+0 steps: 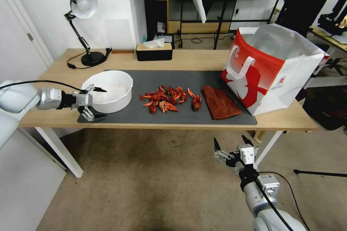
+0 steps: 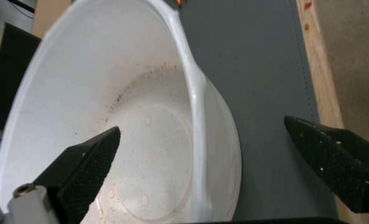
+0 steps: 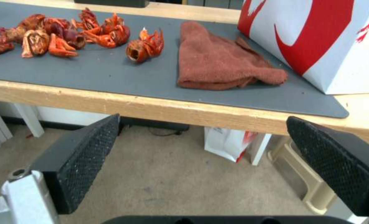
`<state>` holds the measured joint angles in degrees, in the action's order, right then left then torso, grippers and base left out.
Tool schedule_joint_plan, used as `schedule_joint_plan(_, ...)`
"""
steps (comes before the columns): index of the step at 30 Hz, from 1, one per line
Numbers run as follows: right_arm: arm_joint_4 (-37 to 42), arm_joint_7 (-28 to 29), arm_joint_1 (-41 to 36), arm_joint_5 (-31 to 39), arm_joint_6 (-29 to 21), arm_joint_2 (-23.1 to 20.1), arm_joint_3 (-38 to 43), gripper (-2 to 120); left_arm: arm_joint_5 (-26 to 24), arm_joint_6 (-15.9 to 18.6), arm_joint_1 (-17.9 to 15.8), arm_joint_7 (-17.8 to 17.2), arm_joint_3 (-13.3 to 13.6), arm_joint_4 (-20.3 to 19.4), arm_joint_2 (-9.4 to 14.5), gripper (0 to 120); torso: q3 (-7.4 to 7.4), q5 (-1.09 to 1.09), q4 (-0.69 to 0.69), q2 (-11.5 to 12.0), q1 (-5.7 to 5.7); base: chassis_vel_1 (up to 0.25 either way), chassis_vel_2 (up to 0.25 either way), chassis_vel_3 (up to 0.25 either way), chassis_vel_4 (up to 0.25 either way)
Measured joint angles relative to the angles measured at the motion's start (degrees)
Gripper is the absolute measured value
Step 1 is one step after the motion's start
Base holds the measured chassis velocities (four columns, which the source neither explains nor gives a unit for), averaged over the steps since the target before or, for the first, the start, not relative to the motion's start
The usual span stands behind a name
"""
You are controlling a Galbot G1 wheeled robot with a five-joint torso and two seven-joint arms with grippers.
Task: Sweep shrimp from table into container with towel, then put container into takeout bag.
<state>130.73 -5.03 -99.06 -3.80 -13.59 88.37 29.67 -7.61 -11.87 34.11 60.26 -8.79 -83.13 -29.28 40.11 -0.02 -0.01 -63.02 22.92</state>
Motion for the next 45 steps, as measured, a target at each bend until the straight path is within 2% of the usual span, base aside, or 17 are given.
schedule_joint_plan(2,-0.16,0.04,-0.12,-0.03,0.06,0.05,0.14,100,1.61,-0.69,-3.55,1.36,4.44,1.83,-0.67,91,0.00,0.01,0.01,0.00,0.00,0.000,0.000,0.000,0.000)
schedule_joint_plan(4,-0.25,0.06,-0.12,-0.05,0.09,0.08,0.14,100,1.85,-0.80,-4.21,1.54,5.32,2.26,-0.84,89,0.00,0.01,0.01,0.00,0.00,0.000,0.000,0.000,0.000)
schedule_joint_plan(6,-0.84,0.16,-0.13,-0.18,0.36,0.22,0.11,100,3.20,-1.43,-7.52,2.28,9.06,4.87,-1.51,81,0.00,0.01,0.00,0.00,-0.01,0.000,0.000,0.000,0.000)
schedule_joint_plan(7,-1.05,0.19,-0.17,-0.25,0.51,0.26,0.10,100,3.65,-1.67,-8.30,2.57,9.59,5.47,-1.63,74,0.00,0.02,0.00,0.00,-0.01,0.000,0.000,0.000,0.000)
schedule_joint_plan(8,-1.05,0.19,-0.17,-0.25,0.51,0.26,0.10,100,3.65,-1.67,-8.30,2.57,9.59,5.47,-1.63,74,0.00,0.02,0.00,0.00,-0.01,0.000,0.000,0.000,0.000)
schedule_joint_plan(11,-1.55,0.32,-0.45,-0.74,1.07,0.41,-0.03,100,4.50,-2.38,-9.52,3.75,10.23,6.15,-1.78,61,0.00,0.02,0.02,0.00,-0.01,0.000,0.000,0.000,0.000)
schedule_joint_plan(13,-1.56,0.34,-0.46,-0.80,1.10,0.43,-0.07,100,4.50,-2.43,-9.66,3.97,10.31,6.24,-1.83,59,0.00,0.02,0.02,0.00,-0.01,0.000,0.000,0.000,0.000)
schedule_joint_plan(14,-1.57,0.39,-0.51,-0.98,1.19,0.47,-0.15,100,4.50,-2.52,-10.01,4.40,10.51,6.45,-1.97,51,0.00,0.02,0.01,0.00,-0.01,0.000,0.000,0.000,0.000)
schedule_joint_plan(16,-1.56,0.43,-0.56,-1.11,1.25,0.48,-0.18,100,4.56,-2.67,-10.41,4.97,10.71,6.77,-2.12,43,0.00,0.02,0.00,0.00,-0.01,0.000,0.000,0.000,0.000)
schedule_joint_plan(20,-1.56,0.44,-0.63,-1.12,1.48,0.42,-0.14,100,4.58,-2.80,-10.51,5.55,10.74,6.92,-2.16,34,0.00,0.02,0.00,0.00,-0.01,0.000,0.000,0.000,0.000)
schedule_joint_plan(22,-1.62,0.44,-0.69,-1.12,1.68,0.35,-0.03,100,4.57,-3.03,-10.56,5.86,10.74,7.07,-2.16,23,0.00,0.01,0.01,0.00,-0.01,0.000,0.000,0.000,0.000)
schedule_joint_plan(23,-1.62,0.44,-0.69,-1.12,1.68,0.35,-0.03,100,4.57,-3.03,-10.56,5.86,10.74,7.07,-2.16,23,0.00,0.01,0.01,0.00,-0.01,0.000,0.000,0.000,0.000)
schedule_joint_plan(24,-1.70,0.44,-0.69,-1.12,1.71,0.36,-0.03,100,4.58,-3.20,-10.68,5.91,10.76,7.16,-2.15,16,0.00,0.01,0.01,0.00,-0.01,0.000,0.000,0.000,0.000)
schedule_joint_plan(27,-1.78,0.44,-0.69,-1.12,1.77,0.39,-0.06,100,4.53,-3.37,-10.88,6.06,10.77,7.18,-2.12,10,0.00,0.02,0.00,0.00,-0.01,0.000,0.000,0.000,0.000)
schedule_joint_plan(29,-2.00,0.44,-0.72,-1.12,1.88,0.49,-0.18,100,4.25,-3.49,-10.96,6.15,10.77,6.98,-1.95,0,0.00,0.02,0.00,0.00,-0.01,0.000,0.000,0.000,0.000)
schedule_joint_plan(38,-2.16,0.44,-0.87,-1.12,2.08,0.48,-0.25,100,3.16,-4.97,-10.79,6.96,10.25,6.37,-1.79,0,0.00,0.01,-0.01,0.00,-0.01,0.000,0.000,0.000,0.000)
schedule_joint_plan(45,-1.99,0.46,-0.92,0.01,1.43,0.35,-0.37,100,-0.01,-7.52,-7.99,7.66,7.78,2.41,1.28,0,0.00,0.02,0.00,0.00,-0.01,0.000,0.000,0.000,0.000)
